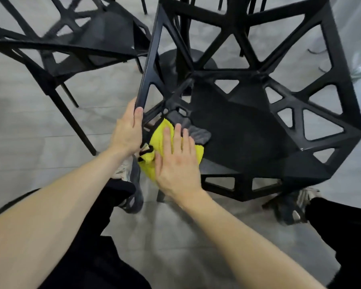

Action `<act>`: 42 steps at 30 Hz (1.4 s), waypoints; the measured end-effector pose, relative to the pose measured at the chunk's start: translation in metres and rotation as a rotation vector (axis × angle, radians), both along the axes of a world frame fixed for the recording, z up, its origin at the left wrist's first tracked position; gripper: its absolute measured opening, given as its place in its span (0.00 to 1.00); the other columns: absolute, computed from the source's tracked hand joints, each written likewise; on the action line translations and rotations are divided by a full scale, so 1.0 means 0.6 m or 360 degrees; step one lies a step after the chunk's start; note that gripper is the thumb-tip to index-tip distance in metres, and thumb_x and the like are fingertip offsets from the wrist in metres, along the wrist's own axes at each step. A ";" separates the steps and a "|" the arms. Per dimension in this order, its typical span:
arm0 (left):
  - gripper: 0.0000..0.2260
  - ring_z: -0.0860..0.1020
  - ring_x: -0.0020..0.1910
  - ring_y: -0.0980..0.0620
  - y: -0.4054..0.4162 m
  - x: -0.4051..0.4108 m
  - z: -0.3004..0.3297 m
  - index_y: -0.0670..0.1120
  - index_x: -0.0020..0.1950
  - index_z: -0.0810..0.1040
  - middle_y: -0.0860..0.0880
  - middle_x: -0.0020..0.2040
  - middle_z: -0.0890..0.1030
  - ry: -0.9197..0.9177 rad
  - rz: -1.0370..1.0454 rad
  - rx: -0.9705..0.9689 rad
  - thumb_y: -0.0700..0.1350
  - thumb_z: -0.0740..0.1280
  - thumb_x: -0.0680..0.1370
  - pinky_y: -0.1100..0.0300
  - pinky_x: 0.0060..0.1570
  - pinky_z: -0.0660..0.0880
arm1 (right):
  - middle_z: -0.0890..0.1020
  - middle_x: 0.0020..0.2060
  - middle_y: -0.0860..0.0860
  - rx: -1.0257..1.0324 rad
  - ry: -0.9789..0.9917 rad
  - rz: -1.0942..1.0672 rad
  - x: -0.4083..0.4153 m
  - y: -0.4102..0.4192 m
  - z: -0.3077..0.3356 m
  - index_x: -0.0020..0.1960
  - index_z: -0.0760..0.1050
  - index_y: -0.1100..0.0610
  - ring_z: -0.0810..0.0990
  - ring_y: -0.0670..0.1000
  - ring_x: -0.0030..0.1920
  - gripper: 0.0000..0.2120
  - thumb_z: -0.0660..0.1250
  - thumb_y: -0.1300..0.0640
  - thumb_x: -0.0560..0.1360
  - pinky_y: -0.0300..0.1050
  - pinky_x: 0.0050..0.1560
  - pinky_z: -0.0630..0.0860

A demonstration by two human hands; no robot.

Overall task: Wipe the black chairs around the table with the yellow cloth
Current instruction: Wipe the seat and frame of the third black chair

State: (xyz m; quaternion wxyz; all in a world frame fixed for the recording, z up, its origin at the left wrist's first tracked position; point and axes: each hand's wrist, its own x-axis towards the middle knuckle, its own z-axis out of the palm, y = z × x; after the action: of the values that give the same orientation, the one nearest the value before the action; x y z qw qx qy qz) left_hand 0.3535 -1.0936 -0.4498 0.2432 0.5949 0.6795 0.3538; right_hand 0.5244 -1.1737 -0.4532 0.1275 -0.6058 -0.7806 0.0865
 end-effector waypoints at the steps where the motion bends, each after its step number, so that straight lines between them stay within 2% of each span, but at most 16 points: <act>1: 0.22 0.81 0.64 0.54 -0.003 0.003 0.004 0.53 0.82 0.67 0.54 0.64 0.85 -0.0023 -0.0041 -0.0035 0.56 0.49 0.90 0.57 0.67 0.74 | 0.60 0.84 0.62 0.0052 -0.0091 0.0135 0.048 -0.007 -0.006 0.85 0.58 0.57 0.60 0.65 0.82 0.32 0.53 0.44 0.86 0.62 0.81 0.57; 4: 0.19 0.82 0.44 0.60 -0.002 0.011 0.004 0.52 0.77 0.69 0.52 0.45 0.89 -0.0128 -0.0050 -0.0121 0.56 0.49 0.91 0.63 0.46 0.74 | 0.65 0.83 0.57 0.0125 -0.0298 0.0106 0.229 -0.024 -0.016 0.83 0.66 0.52 0.63 0.61 0.82 0.30 0.53 0.40 0.86 0.60 0.80 0.60; 6: 0.19 0.84 0.44 0.55 -0.002 0.013 0.000 0.52 0.75 0.70 0.50 0.43 0.89 -0.0207 -0.0033 -0.0090 0.57 0.49 0.90 0.58 0.45 0.74 | 0.66 0.82 0.59 0.0135 -0.0311 -0.0256 0.284 -0.032 -0.010 0.82 0.67 0.55 0.64 0.63 0.82 0.30 0.52 0.42 0.84 0.63 0.80 0.60; 9: 0.17 0.84 0.43 0.53 -0.002 0.014 0.000 0.52 0.71 0.72 0.49 0.44 0.89 -0.0290 -0.0018 -0.0102 0.57 0.50 0.90 0.56 0.43 0.74 | 0.65 0.80 0.66 0.0143 -0.0188 -0.0466 0.158 -0.028 -0.020 0.82 0.65 0.61 0.63 0.69 0.81 0.34 0.54 0.44 0.81 0.67 0.81 0.57; 12: 0.19 0.80 0.64 0.53 -0.005 0.011 0.023 0.51 0.76 0.73 0.50 0.64 0.85 -0.0209 -0.0019 -0.0234 0.55 0.51 0.91 0.63 0.59 0.70 | 0.61 0.82 0.67 0.0084 0.0027 -0.0245 -0.034 -0.007 -0.011 0.84 0.59 0.63 0.58 0.70 0.82 0.35 0.52 0.45 0.83 0.67 0.81 0.54; 15: 0.23 0.70 0.80 0.47 -0.007 0.010 0.057 0.53 0.83 0.68 0.49 0.79 0.74 -0.0117 0.0004 -0.0461 0.57 0.50 0.91 0.58 0.75 0.65 | 0.60 0.83 0.64 0.0059 0.0084 -0.0005 -0.032 0.004 -0.006 0.85 0.57 0.61 0.57 0.66 0.83 0.32 0.51 0.44 0.86 0.64 0.81 0.56; 17: 0.19 0.82 0.68 0.42 -0.009 0.009 0.068 0.55 0.76 0.71 0.47 0.66 0.86 -0.0268 -0.0072 -0.0593 0.58 0.49 0.90 0.48 0.61 0.82 | 0.62 0.83 0.61 0.0168 -0.0080 0.0184 0.074 -0.020 -0.019 0.85 0.60 0.57 0.60 0.64 0.83 0.31 0.53 0.41 0.87 0.62 0.81 0.58; 19: 0.19 0.87 0.54 0.39 -0.009 0.002 0.077 0.58 0.74 0.71 0.48 0.52 0.89 -0.0337 -0.0143 -0.0659 0.60 0.48 0.89 0.39 0.46 0.87 | 0.64 0.83 0.60 0.0244 -0.0222 0.0170 0.194 -0.042 -0.028 0.83 0.64 0.56 0.62 0.63 0.82 0.31 0.55 0.39 0.86 0.62 0.80 0.60; 21: 0.21 0.86 0.51 0.39 -0.005 -0.008 0.082 0.63 0.76 0.71 0.45 0.56 0.86 -0.0256 -0.0182 -0.0691 0.61 0.47 0.88 0.37 0.42 0.87 | 0.66 0.81 0.61 0.0283 -0.0278 -0.0032 0.265 -0.063 -0.032 0.82 0.67 0.57 0.64 0.65 0.81 0.31 0.56 0.39 0.86 0.64 0.79 0.62; 24: 0.26 0.86 0.49 0.36 0.000 -0.009 0.095 0.60 0.77 0.73 0.41 0.62 0.83 -0.0097 -0.0199 -0.0708 0.60 0.45 0.85 0.38 0.41 0.87 | 0.66 0.80 0.66 0.0344 -0.0233 -0.0374 0.186 -0.068 -0.041 0.81 0.67 0.63 0.64 0.70 0.80 0.33 0.54 0.41 0.86 0.68 0.79 0.60; 26: 0.25 0.86 0.48 0.36 -0.003 -0.009 0.104 0.57 0.74 0.76 0.41 0.58 0.84 -0.0039 -0.0183 -0.0700 0.57 0.46 0.86 0.38 0.46 0.86 | 0.61 0.81 0.69 0.0348 -0.0169 -0.0249 0.058 -0.055 -0.045 0.83 0.61 0.65 0.59 0.72 0.81 0.35 0.54 0.41 0.86 0.69 0.80 0.56; 29: 0.24 0.82 0.51 0.41 0.000 -0.014 0.103 0.45 0.60 0.79 0.41 0.56 0.84 0.0080 -0.0184 -0.0647 0.57 0.48 0.86 0.36 0.59 0.82 | 0.55 0.82 0.71 0.0319 -0.0111 -0.0007 -0.076 -0.037 -0.048 0.85 0.53 0.65 0.53 0.73 0.82 0.37 0.58 0.44 0.86 0.69 0.80 0.56; 31: 0.26 0.83 0.48 0.38 0.003 -0.018 0.105 0.39 0.59 0.78 0.36 0.53 0.84 0.0019 -0.0146 -0.0653 0.58 0.50 0.87 0.37 0.53 0.84 | 0.55 0.83 0.68 0.0380 -0.0149 0.0155 -0.047 -0.024 -0.052 0.86 0.53 0.61 0.55 0.70 0.83 0.36 0.61 0.44 0.86 0.67 0.80 0.58; 34: 0.24 0.86 0.37 0.43 -0.002 -0.019 0.111 0.41 0.57 0.82 0.39 0.46 0.87 -0.0186 -0.0223 -0.0744 0.56 0.53 0.89 0.46 0.41 0.87 | 0.59 0.84 0.63 0.0385 -0.0276 0.0442 0.120 -0.040 -0.040 0.85 0.60 0.55 0.59 0.65 0.83 0.39 0.60 0.32 0.83 0.63 0.81 0.61; 37: 0.20 0.87 0.37 0.45 -0.012 -0.029 0.104 0.42 0.52 0.80 0.39 0.46 0.88 -0.0235 -0.0282 -0.0748 0.52 0.54 0.90 0.46 0.43 0.87 | 0.63 0.82 0.64 0.0390 -0.0420 0.0297 0.273 -0.060 -0.029 0.82 0.66 0.58 0.64 0.65 0.82 0.41 0.64 0.31 0.80 0.64 0.78 0.65; 42: 0.16 0.88 0.45 0.37 -0.027 -0.026 0.091 0.44 0.51 0.76 0.38 0.50 0.86 -0.0306 -0.0253 -0.0722 0.50 0.55 0.90 0.41 0.52 0.86 | 0.62 0.82 0.67 0.0255 -0.0416 -0.0057 0.135 -0.047 -0.041 0.82 0.64 0.62 0.59 0.69 0.82 0.48 0.56 0.27 0.78 0.69 0.80 0.54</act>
State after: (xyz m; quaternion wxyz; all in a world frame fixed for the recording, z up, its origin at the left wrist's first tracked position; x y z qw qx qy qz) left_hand 0.3382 -1.1099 -0.3951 0.4611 0.5403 0.6663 0.2270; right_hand 0.6053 -1.2022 -0.4776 0.0744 -0.6137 -0.7839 -0.0580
